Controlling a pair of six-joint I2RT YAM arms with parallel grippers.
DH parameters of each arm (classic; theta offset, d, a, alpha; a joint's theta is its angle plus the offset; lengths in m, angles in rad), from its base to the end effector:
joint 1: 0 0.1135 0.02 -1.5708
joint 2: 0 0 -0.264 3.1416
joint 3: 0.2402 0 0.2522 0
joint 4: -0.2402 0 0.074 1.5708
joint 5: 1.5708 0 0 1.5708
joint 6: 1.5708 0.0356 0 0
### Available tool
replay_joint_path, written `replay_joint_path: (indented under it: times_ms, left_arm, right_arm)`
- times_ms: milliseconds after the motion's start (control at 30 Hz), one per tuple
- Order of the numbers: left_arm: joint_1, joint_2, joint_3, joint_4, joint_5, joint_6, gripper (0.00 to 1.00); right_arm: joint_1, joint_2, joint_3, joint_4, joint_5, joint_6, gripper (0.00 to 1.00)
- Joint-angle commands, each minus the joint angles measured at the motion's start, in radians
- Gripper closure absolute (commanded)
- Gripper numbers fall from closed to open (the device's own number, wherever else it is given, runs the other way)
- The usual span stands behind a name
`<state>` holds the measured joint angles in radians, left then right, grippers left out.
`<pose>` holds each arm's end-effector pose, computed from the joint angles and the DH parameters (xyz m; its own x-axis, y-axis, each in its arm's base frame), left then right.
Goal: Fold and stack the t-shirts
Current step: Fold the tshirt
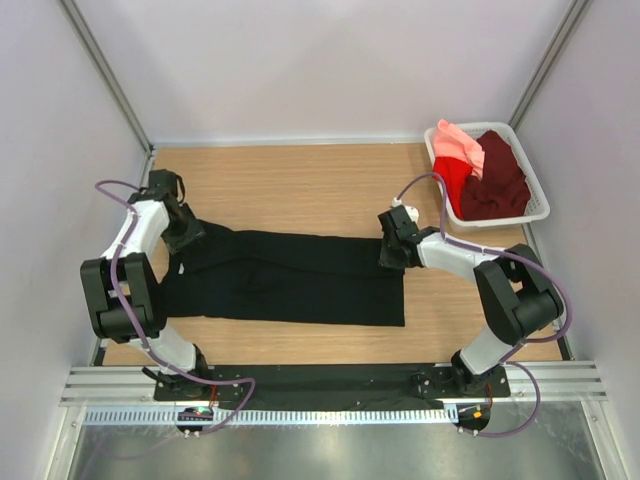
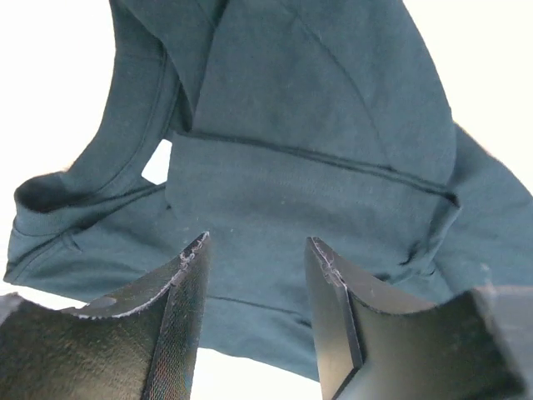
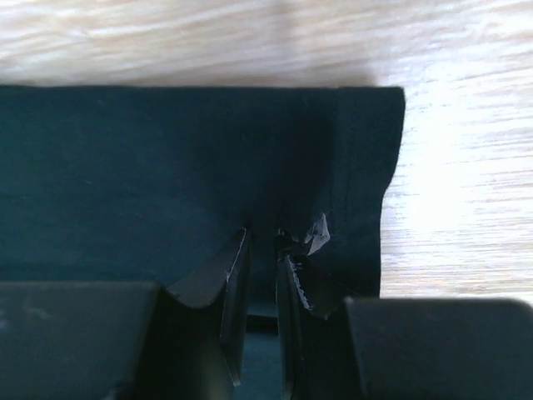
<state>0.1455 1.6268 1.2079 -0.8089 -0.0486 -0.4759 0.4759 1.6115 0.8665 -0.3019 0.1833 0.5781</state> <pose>0.3162 0.0481 0.2291 -0.7545 -0.5730 -0.3199 -0.5700 0.8138 -0.1134 0.2750 0.1344 0.1609 -0.8464 0.1682 -0.5052 0.1112 0.9837 0.1412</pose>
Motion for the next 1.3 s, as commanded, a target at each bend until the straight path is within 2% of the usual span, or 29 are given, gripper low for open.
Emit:
replay_joint_path:
  times_ms: [0, 133, 267, 400, 500, 600, 700, 733, 800, 833, 867, 900, 1033, 1167, 1267]
  left_arm:
    - [0.009, -0.002, 0.030, 0.041, -0.028, -0.042, 0.50]
    - [0.012, 0.036, 0.068, -0.012, -0.115, -0.096, 0.50]
    - [0.041, 0.027, 0.013, 0.000, -0.183, -0.141, 0.50]
    - [0.109, -0.007, -0.037, 0.046, -0.104, -0.150, 0.51]
    - [0.137, -0.028, -0.022, 0.065, -0.051, -0.124, 0.51]
    - [0.140, -0.041, 0.008, 0.083, -0.050, -0.116, 0.50]
    - [0.143, -0.064, 0.024, 0.120, 0.038, -0.128, 0.51]
    - [0.141, -0.073, 0.034, 0.120, 0.088, -0.132, 0.54]
    - [0.094, -0.144, 0.067, 0.123, 0.095, -0.122, 0.55]
    - [0.059, -0.178, 0.080, 0.125, 0.023, -0.101, 0.54]
    - [-0.004, -0.206, 0.119, 0.097, -0.002, -0.093, 0.51]
    - [-0.018, -0.261, 0.125, 0.093, 0.004, -0.099, 0.50]
    - [-0.026, -0.410, 0.079, 0.164, 0.189, -0.176, 0.50]
    - [-0.044, -0.574, -0.027, 0.350, 0.358, -0.259, 0.47]
    - [-0.064, -0.633, -0.048, 0.376, 0.371, -0.273, 0.45]
  right_arm:
    - [0.010, 0.014, -0.006, 0.066, -0.015, -0.001, 0.75]
    - [0.024, 0.011, 0.025, 0.014, 0.028, -0.018, 0.75]
    - [0.033, -0.034, 0.054, -0.019, 0.032, -0.026, 0.75]
    - [0.081, -0.070, 0.098, 0.026, -0.072, -0.050, 0.72]
    - [0.135, -0.036, 0.186, 0.035, -0.125, -0.067, 0.69]
    - [0.196, 0.042, 0.296, 0.073, -0.203, -0.067, 0.66]
    - [0.254, 0.164, 0.428, 0.101, -0.269, -0.072, 0.61]
    - [0.269, 0.206, 0.515, 0.093, -0.274, -0.078, 0.60]
    - [0.320, 0.309, 0.598, 0.066, -0.260, -0.115, 0.58]
    - [0.338, 0.339, 0.673, 0.055, -0.251, -0.127, 0.57]
    - [0.349, 0.399, 0.707, 0.047, -0.248, -0.136, 0.56]
    - [0.360, 0.425, 0.738, 0.043, -0.249, -0.145, 0.55]
    - [0.382, 0.559, 0.905, 0.073, -0.300, -0.110, 0.53]
    - [0.398, 0.668, 1.009, 0.135, -0.338, -0.084, 0.51]
    - [0.415, 0.741, 1.078, 0.164, -0.347, -0.081, 0.51]
